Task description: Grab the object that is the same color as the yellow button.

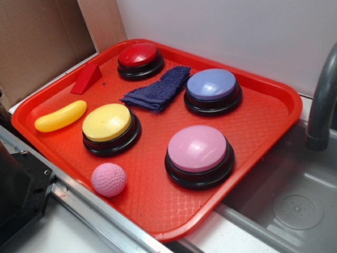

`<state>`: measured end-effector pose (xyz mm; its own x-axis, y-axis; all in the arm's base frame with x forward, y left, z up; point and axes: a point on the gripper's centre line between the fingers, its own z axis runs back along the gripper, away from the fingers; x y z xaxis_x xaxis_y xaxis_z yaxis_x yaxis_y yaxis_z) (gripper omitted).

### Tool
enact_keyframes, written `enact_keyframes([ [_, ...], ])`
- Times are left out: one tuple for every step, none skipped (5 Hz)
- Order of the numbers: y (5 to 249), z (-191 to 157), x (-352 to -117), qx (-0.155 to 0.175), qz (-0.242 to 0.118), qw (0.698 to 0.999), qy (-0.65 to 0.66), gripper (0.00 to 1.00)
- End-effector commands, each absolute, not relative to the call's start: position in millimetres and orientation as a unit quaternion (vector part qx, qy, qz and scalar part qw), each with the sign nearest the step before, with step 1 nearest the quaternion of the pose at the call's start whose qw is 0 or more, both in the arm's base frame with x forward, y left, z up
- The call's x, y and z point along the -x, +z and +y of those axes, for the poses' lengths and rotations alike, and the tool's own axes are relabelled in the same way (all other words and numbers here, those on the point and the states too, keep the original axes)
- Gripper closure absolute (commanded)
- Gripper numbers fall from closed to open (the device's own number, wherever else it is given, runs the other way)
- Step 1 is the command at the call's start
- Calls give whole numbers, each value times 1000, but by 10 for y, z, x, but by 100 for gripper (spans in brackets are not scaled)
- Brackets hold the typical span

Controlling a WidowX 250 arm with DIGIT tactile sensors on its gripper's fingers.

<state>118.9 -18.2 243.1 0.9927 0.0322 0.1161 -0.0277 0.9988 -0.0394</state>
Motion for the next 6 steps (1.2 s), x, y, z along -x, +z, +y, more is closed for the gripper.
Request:
enact_keyframes([
  [2431,-182,-1189,19,-58,998,15,0],
  [2365,-61,-1466,10,-57,998,31,0],
  [2010,168,-1749,0,-33,999,-3,0],
  [1583,382,-1794,-32,5,999,-31,0],
  [1206,499,-1752,-22,17,987,-156,0],
  [989,559,-1700,-9,22,982,-185,0],
])
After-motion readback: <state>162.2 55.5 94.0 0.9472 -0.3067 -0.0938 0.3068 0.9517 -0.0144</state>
